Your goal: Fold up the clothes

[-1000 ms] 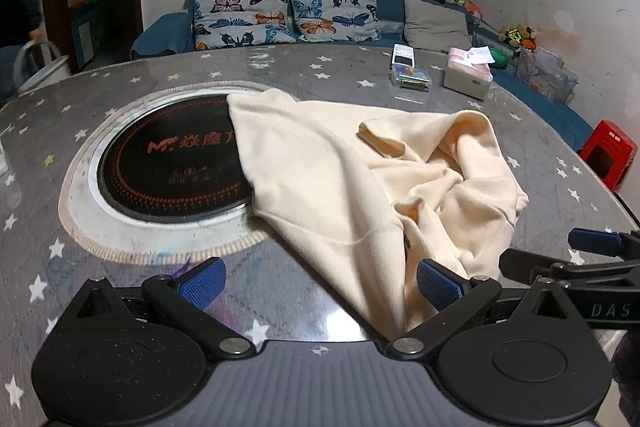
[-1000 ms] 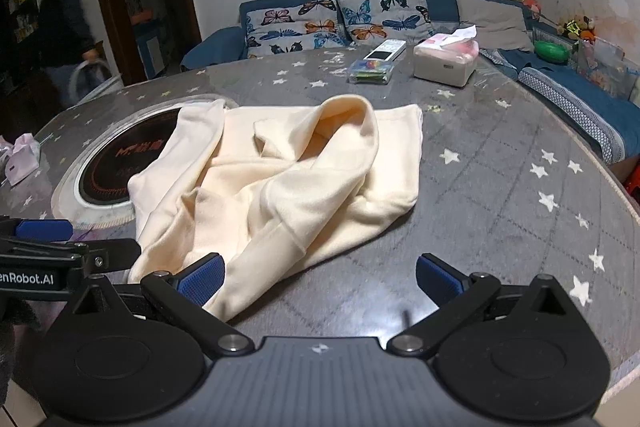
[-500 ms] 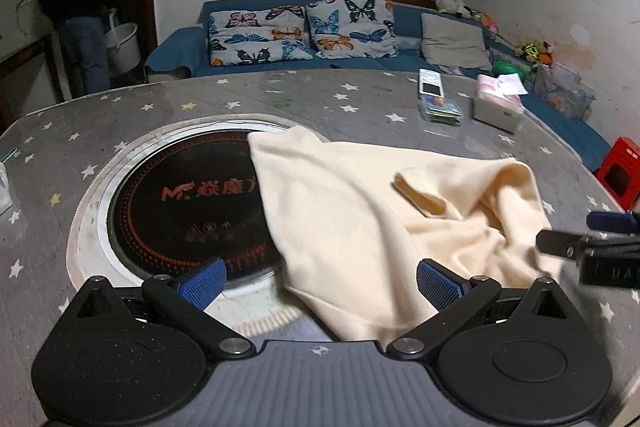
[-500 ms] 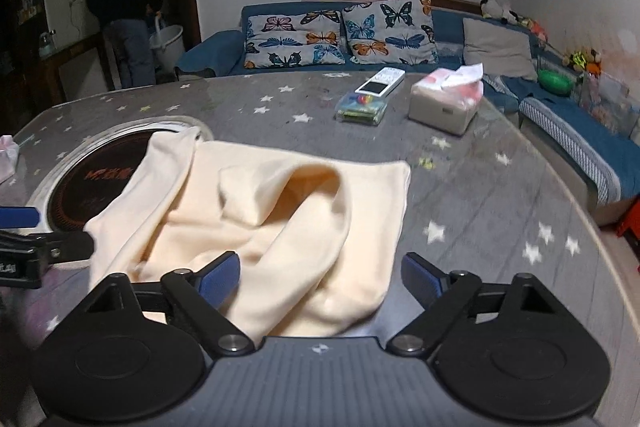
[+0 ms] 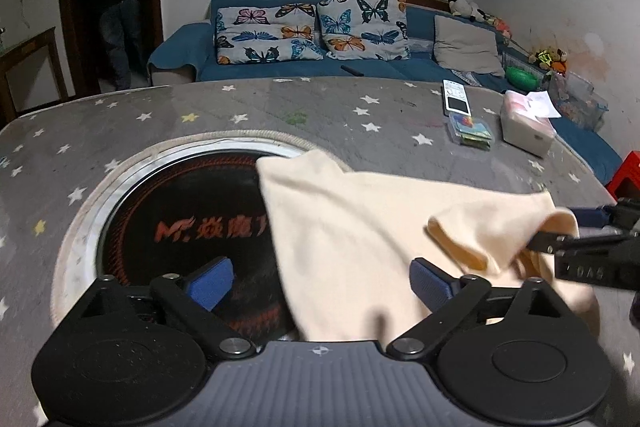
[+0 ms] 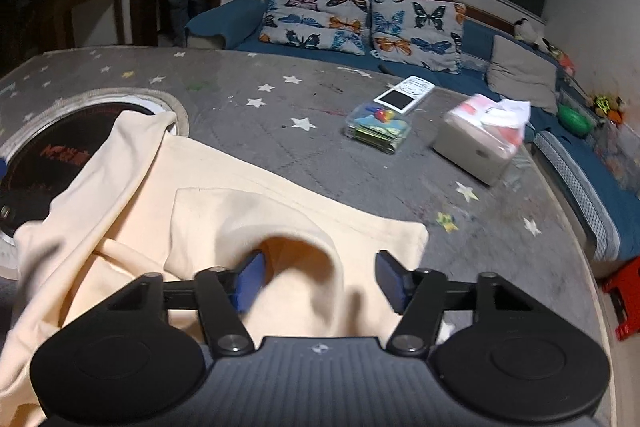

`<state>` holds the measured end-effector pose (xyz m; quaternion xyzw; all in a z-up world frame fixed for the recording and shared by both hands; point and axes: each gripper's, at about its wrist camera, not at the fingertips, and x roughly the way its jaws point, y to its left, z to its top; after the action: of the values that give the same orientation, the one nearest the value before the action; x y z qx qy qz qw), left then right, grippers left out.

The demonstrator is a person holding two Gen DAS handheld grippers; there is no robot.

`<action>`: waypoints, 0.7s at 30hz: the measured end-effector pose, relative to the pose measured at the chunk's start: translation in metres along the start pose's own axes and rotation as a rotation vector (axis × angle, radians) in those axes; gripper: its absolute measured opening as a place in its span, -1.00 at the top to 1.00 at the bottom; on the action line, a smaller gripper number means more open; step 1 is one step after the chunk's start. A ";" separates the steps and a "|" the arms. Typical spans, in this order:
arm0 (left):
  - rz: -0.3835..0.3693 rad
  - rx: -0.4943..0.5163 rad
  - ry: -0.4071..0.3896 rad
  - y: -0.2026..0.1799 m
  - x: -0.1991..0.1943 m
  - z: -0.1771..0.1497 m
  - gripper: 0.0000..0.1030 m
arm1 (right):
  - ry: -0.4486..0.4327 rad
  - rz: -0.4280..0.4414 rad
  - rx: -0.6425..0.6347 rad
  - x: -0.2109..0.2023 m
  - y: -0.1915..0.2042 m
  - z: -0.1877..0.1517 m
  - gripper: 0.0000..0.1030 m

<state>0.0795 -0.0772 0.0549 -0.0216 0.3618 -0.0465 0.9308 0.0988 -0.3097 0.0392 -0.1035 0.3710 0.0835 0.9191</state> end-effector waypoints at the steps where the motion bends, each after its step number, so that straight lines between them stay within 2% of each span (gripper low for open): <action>1: -0.002 0.002 0.002 -0.001 0.006 0.004 -0.79 | 0.002 0.005 -0.002 0.004 0.000 0.002 0.11; 5: 0.004 0.013 -0.003 -0.004 0.030 0.024 -0.76 | -0.003 0.005 0.000 0.009 -0.004 0.006 0.18; 13: 0.030 0.029 0.009 -0.008 0.084 0.057 -0.70 | -0.011 0.020 -0.053 0.007 -0.004 0.009 0.17; 16: 0.025 0.039 0.021 -0.007 0.093 0.057 -0.55 | -0.040 0.016 -0.089 0.000 -0.001 0.012 0.14; 18: 0.021 0.044 0.026 -0.006 0.096 0.056 -0.42 | -0.062 0.023 -0.112 -0.006 0.002 0.014 0.06; 21: 0.016 0.050 0.033 -0.004 0.101 0.055 -0.14 | -0.075 0.077 -0.137 -0.012 0.011 0.014 0.05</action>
<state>0.1907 -0.0911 0.0275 0.0056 0.3762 -0.0486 0.9253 0.0977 -0.2969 0.0560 -0.1485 0.3333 0.1476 0.9193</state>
